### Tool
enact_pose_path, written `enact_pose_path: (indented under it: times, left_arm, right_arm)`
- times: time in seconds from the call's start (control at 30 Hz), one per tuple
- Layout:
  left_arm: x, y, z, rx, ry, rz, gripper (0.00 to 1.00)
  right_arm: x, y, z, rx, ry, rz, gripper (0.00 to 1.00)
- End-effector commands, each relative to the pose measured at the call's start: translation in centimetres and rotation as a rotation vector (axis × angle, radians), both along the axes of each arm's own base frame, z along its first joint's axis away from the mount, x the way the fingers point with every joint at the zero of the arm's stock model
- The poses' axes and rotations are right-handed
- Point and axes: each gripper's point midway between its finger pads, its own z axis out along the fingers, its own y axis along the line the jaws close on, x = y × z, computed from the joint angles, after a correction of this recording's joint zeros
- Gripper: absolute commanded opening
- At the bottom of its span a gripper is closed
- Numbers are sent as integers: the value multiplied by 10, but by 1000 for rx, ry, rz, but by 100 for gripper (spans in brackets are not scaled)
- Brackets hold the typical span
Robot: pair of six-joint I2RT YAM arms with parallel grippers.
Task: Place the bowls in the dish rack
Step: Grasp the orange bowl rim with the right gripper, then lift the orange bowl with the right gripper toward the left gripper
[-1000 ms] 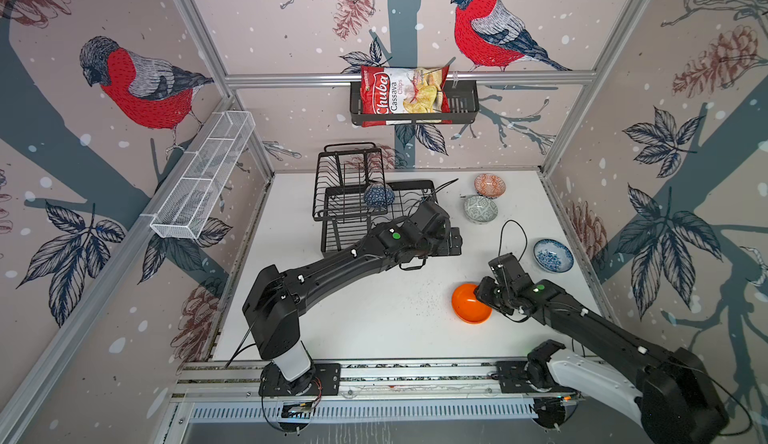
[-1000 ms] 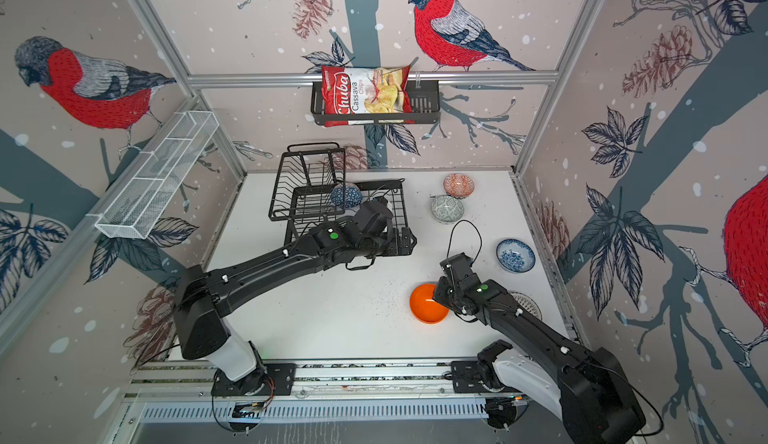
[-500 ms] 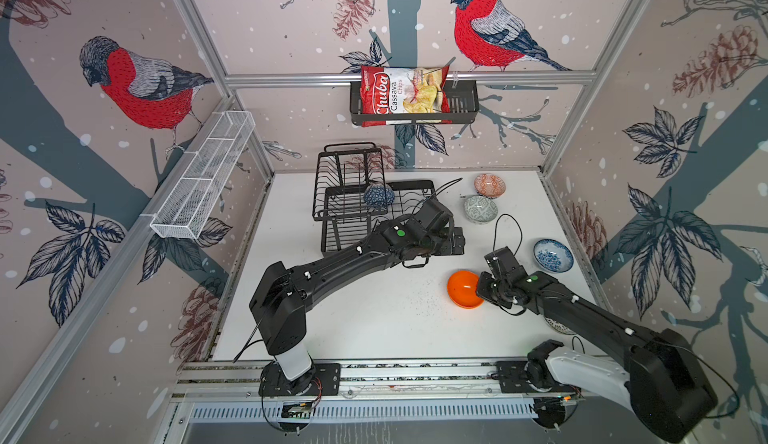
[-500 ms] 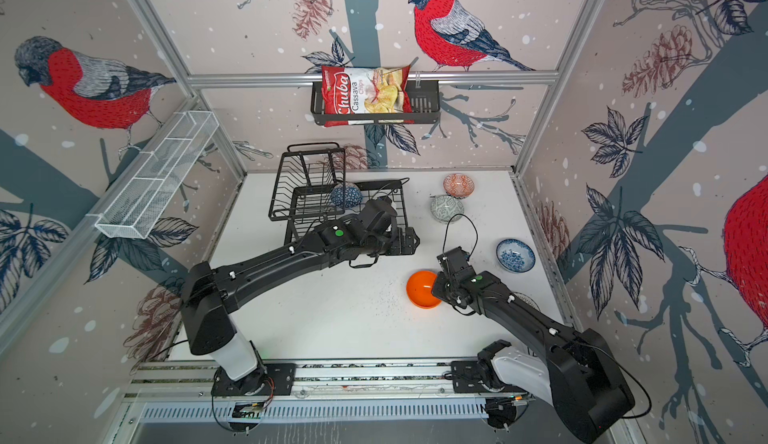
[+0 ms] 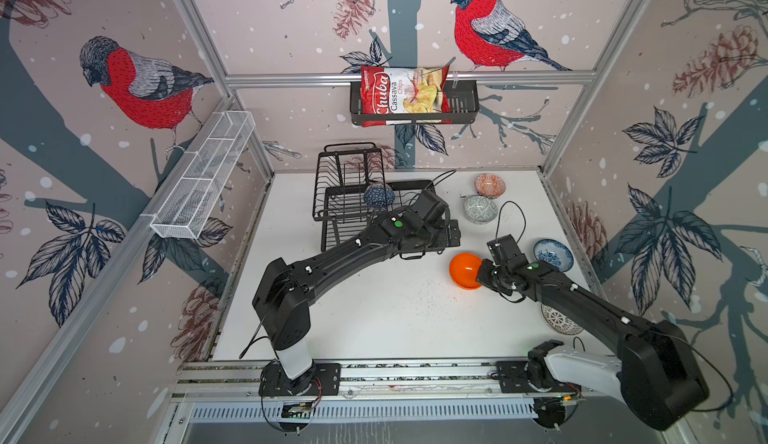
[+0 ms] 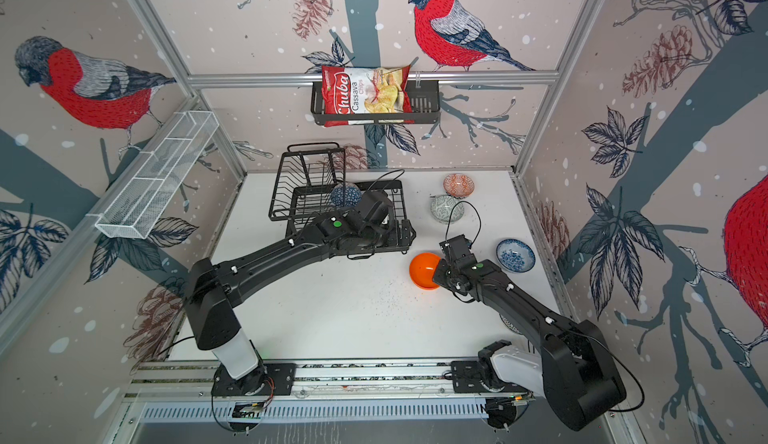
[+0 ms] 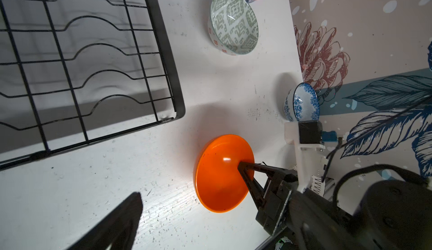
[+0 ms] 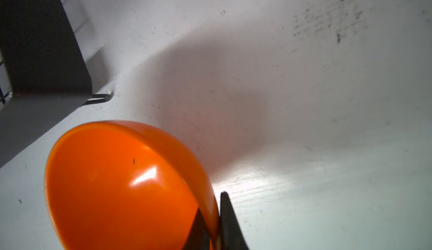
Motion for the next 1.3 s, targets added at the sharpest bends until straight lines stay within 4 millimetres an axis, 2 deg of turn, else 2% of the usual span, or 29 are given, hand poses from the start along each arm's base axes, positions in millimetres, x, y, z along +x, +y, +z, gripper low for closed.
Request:
enact_pose_path:
  times: [0.0,0.2,0.33,0.37,0.43,0.6,0.8,1.0,1.17,1.2,1.27]
  left_arm:
    - [2,-11,12,-63,12,-17,98]
    - [6,-27,8,-124,92,-19,98]
    - [11,-26,3,-119,90,8,97]
    - [13,-26,4,-125,87,11,95]
    - [14,-28,4,-132,84,1,89]
    - [15,-27,-4,-99,80,-8,73]
    - [18,-17,-15,-40,73,15,70]
    - [23,-14,-23,9,69,15,60]
    - [27,-15,-24,13,68,14,42]
    - [28,-15,-24,12,65,13,40]
    - [30,-17,-24,12,64,11,32]
  right_arm:
    - [17,2,15,1,-69,-2,9]
    - [43,12,40,34,-123,-19,6]
    - [60,22,63,78,-173,-30,6]
    - [63,24,69,86,-184,-27,6]
    - [67,27,67,80,-172,-23,5]
    - [72,30,78,78,-189,-14,5]
    - [76,35,97,108,-222,-9,5]
    - [74,41,105,113,-241,2,5]
    - [70,42,100,100,-234,10,5]
    - [68,40,108,111,-255,10,5]
    - [66,38,108,109,-256,4,5]
